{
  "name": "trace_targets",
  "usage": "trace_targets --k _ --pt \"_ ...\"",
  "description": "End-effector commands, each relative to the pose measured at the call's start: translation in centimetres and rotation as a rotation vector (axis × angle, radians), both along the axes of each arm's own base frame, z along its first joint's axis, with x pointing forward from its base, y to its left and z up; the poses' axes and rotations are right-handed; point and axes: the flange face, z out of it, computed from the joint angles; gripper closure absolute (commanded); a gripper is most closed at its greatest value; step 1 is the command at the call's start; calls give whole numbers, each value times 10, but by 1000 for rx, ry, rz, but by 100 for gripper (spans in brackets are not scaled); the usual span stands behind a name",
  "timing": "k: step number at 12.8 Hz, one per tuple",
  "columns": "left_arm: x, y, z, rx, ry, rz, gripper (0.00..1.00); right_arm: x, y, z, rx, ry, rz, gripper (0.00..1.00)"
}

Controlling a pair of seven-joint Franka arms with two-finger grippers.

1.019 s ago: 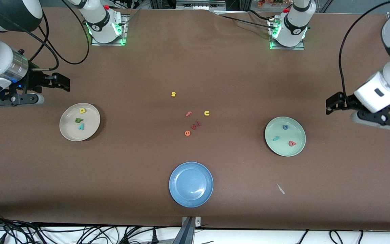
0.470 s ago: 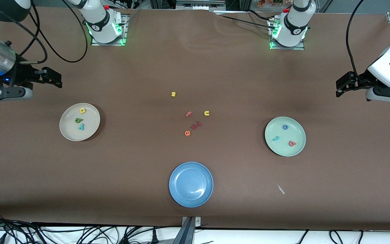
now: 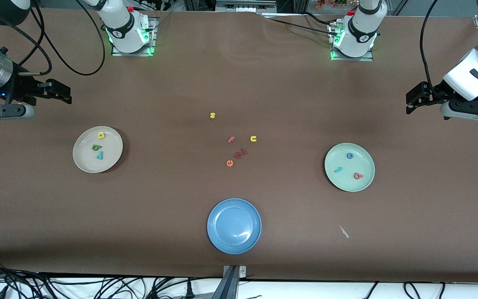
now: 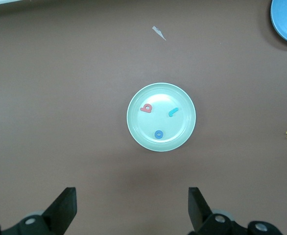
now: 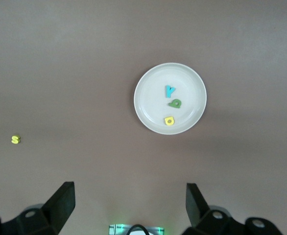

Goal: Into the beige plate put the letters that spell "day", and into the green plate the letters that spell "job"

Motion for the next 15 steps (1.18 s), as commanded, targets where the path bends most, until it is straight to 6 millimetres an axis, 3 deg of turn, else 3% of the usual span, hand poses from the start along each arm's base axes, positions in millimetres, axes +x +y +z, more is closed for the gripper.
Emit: trace_targets --k 1,8,10,15 --pt "-2 0 8 -16 7 7 0 -10 -2 2 -14 27 8 0" --pt "-6 3 3 -15 46 0 0 -8 -9 2 -25 18 -2 0" --pt "-6 2 2 -15 48 -2 0 -7 -27 2 -18 19 -34 0" --pt "-7 1 2 -28 54 5 0 -5 -35 1 -22 15 -46 0"
